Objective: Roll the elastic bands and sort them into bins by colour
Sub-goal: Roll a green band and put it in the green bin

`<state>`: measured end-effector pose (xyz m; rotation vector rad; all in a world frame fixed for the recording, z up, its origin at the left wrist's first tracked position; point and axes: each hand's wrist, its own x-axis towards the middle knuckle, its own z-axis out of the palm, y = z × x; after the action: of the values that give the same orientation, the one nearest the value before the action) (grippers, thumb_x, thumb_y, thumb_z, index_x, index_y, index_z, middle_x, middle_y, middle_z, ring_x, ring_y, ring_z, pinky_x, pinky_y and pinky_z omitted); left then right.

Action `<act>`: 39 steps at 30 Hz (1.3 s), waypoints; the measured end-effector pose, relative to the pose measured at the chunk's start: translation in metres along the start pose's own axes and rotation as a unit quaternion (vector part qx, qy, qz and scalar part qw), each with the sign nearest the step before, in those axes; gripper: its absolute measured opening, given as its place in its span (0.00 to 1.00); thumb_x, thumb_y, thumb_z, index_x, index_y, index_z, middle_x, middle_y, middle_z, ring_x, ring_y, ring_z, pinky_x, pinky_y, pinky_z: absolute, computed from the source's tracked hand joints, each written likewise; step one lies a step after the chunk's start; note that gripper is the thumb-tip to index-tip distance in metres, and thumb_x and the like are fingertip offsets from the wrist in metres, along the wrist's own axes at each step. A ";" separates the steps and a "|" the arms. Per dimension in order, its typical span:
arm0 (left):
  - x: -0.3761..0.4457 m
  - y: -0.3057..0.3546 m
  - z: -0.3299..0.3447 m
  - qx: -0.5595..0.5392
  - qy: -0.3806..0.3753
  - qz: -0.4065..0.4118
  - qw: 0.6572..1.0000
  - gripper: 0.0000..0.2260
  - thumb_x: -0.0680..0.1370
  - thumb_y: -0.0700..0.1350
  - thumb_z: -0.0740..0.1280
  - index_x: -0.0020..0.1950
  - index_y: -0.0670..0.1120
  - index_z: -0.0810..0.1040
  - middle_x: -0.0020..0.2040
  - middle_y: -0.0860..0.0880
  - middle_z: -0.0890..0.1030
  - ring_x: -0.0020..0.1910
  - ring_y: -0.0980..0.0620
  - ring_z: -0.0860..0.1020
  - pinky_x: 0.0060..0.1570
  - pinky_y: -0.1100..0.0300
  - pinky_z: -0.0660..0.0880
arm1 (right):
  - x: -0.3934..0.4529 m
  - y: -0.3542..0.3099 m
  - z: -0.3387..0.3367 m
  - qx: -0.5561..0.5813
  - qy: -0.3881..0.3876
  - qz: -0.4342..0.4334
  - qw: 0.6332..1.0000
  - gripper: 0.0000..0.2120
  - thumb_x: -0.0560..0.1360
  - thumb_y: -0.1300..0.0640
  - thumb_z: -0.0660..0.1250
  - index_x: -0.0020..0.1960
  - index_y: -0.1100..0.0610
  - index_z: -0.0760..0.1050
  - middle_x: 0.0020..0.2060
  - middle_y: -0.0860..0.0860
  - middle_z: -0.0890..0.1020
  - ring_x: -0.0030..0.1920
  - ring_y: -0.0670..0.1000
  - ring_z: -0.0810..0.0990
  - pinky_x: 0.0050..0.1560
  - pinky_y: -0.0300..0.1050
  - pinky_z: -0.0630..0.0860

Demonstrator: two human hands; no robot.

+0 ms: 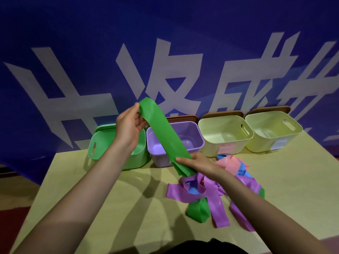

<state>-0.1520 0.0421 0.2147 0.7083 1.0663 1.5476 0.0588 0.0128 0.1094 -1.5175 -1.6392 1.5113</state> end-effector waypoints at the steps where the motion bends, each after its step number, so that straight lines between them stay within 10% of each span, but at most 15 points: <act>1: 0.003 0.002 -0.004 0.001 0.008 0.004 1.000 0.09 0.81 0.42 0.61 0.55 0.40 0.77 0.46 0.44 0.83 0.41 0.53 0.83 0.39 0.62 0.79 | 0.001 0.008 0.000 -0.014 -0.005 0.009 1.000 0.24 0.68 0.36 0.71 0.36 0.58 0.79 0.30 0.51 0.78 0.32 0.47 0.73 0.38 0.42 0.67; 4: 0.010 0.003 -0.017 0.004 0.033 0.008 0.999 0.09 0.81 0.42 0.61 0.56 0.39 0.77 0.47 0.44 0.83 0.43 0.51 0.83 0.40 0.61 0.79 | 0.007 0.032 -0.003 -0.038 -0.002 0.012 0.999 0.43 0.59 0.25 0.69 0.39 0.68 0.78 0.32 0.55 0.75 0.34 0.51 0.71 0.41 0.45 0.66; 13: 0.018 -0.008 -0.043 -0.024 0.078 -0.010 0.997 0.07 0.81 0.43 0.61 0.53 0.42 0.77 0.47 0.45 0.83 0.41 0.54 0.83 0.38 0.63 0.79 | -0.001 0.030 -0.015 0.097 0.075 -0.065 0.990 0.12 0.74 0.58 0.71 0.33 0.60 0.78 0.30 0.52 0.76 0.34 0.49 0.73 0.39 0.41 0.69; 20: 0.039 -0.010 -0.078 -0.006 0.130 -0.035 0.991 0.08 0.82 0.44 0.61 0.57 0.41 0.75 0.49 0.46 0.82 0.45 0.53 0.82 0.37 0.64 0.78 | 0.010 0.025 -0.025 0.372 0.067 -0.026 0.925 0.12 0.67 0.56 0.71 0.48 0.61 0.79 0.40 0.52 0.84 0.42 0.48 0.83 0.46 0.40 0.78; 31: 0.036 -0.034 -0.097 0.004 0.127 -0.089 0.988 0.08 0.81 0.43 0.62 0.58 0.41 0.74 0.51 0.45 0.81 0.45 0.51 0.81 0.34 0.64 0.78 | 0.015 0.041 -0.026 0.237 0.166 -0.051 0.956 0.09 0.75 0.65 0.68 0.37 0.58 0.76 0.29 0.49 0.76 0.34 0.48 0.72 0.36 0.36 0.72; 39: 0.037 -0.038 -0.086 0.008 0.156 -0.084 0.984 0.09 0.82 0.43 0.61 0.60 0.42 0.73 0.56 0.44 0.79 0.47 0.51 0.81 0.42 0.62 0.78 | 0.006 0.042 -0.032 0.133 0.175 -0.091 0.971 0.24 0.73 0.72 0.68 0.64 0.54 0.72 0.48 0.51 0.74 0.42 0.51 0.76 0.42 0.34 0.77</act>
<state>-0.2191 0.0558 0.1405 0.3816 1.3359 1.5343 0.1018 0.0230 0.0801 -1.3546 -1.2769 1.2264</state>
